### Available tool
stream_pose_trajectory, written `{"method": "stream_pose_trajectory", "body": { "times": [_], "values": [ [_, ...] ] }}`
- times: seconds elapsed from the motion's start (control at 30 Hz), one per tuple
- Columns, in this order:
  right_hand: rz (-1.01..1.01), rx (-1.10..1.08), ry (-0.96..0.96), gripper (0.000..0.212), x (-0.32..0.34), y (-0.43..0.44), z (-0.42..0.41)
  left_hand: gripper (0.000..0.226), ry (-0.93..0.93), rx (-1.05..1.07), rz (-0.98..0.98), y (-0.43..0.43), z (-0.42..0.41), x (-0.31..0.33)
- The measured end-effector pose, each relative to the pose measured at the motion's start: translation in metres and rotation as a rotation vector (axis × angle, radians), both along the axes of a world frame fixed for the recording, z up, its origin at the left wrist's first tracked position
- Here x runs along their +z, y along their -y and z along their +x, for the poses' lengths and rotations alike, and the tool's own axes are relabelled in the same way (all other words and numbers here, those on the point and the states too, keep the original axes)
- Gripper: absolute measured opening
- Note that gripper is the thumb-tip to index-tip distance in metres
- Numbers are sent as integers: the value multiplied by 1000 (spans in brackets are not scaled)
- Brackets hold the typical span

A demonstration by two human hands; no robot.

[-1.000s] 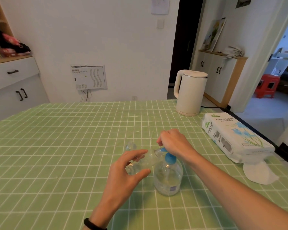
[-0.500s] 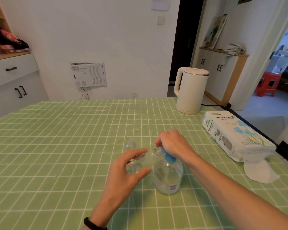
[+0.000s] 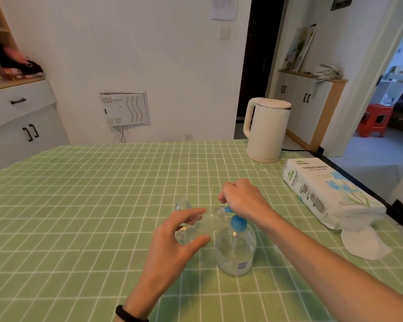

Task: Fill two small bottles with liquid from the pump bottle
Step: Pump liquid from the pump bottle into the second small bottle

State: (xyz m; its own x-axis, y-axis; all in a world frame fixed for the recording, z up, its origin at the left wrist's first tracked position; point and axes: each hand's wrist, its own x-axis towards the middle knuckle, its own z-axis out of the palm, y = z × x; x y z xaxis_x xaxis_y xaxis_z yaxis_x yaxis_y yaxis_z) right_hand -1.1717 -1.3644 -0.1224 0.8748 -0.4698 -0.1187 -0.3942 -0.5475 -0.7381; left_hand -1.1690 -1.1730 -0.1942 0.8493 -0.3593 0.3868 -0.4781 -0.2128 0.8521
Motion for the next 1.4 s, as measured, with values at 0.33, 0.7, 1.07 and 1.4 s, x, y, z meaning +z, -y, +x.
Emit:
{"method": "stream_pose_trajectory", "body": {
  "times": [0.33, 0.7, 1.07, 1.4],
  "values": [
    [40, -16, -36, 35, -11, 1, 1, 55, 15, -21, 18, 2, 2, -6],
    [90, -14, -12, 37, -6, 8, 5, 55, -3, -6, 10, -1, 0, -3],
    [239, 6, 32, 41, -23, 10, 10, 54, 18, -11, 8, -1, 1, -2],
    [174, 12, 27, 44, -20, 7, 6, 54, 10, -9, 20, -2, -2, -3]
  ]
}}
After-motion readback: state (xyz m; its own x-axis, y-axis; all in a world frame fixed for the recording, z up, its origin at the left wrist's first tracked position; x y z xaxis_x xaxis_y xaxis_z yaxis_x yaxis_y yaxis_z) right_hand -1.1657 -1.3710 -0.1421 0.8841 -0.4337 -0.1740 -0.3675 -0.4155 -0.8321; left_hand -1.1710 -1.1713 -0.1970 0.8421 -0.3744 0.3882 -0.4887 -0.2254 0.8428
